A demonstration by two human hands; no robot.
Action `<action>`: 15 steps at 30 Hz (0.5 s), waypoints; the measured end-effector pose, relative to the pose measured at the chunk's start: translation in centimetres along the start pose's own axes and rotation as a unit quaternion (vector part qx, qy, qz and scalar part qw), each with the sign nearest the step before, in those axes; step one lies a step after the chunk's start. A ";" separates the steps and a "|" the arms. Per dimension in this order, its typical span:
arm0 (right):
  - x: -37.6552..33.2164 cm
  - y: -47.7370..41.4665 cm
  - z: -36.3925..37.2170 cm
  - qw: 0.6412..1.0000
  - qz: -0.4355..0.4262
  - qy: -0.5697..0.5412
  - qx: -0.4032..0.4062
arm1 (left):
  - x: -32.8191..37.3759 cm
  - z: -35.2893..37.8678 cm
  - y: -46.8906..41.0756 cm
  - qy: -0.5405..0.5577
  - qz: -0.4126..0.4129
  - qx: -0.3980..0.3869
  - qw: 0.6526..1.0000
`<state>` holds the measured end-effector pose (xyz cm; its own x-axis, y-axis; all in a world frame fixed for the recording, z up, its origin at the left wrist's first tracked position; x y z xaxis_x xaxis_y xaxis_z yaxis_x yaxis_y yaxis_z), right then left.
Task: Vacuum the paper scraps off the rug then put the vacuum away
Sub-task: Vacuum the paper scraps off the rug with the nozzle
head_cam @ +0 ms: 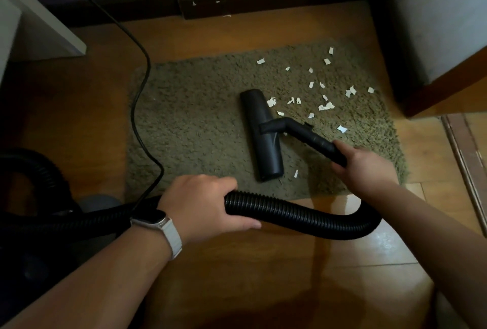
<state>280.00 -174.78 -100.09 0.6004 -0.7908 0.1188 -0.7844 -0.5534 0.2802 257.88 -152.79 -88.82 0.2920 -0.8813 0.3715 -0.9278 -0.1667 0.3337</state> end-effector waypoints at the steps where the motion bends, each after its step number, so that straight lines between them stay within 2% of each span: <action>1: 0.5 -0.1 0.1 1.000 0.011 -0.004 0.004 | 0.1 0.1 -0.1 0.001 0.002 0.001 1.000; 7: 0.0 -0.3 -0.2 1.000 0.009 -0.011 0.018 | 0.0 0.3 -0.8 0.001 -0.002 0.006 1.000; 15: -4.1 -2.3 -1.7 0.998 -0.067 0.005 0.010 | -0.9 -0.6 -0.9 0.027 -0.024 0.025 0.999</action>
<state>279.61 -169.84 -99.63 0.7022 -0.7061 0.0911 -0.6992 -0.6598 0.2752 258.56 -151.60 -88.96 0.3471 -0.8470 0.4027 -0.9225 -0.2309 0.3094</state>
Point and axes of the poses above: each hand's wrist, its own y-axis away from the middle knuckle, its own z-axis out of the palm, x = y × z, the point moved 7 cm from there along -y, towards the middle knuckle, and after that the axes turned 11 degrees about y, right-handed, at the moved point
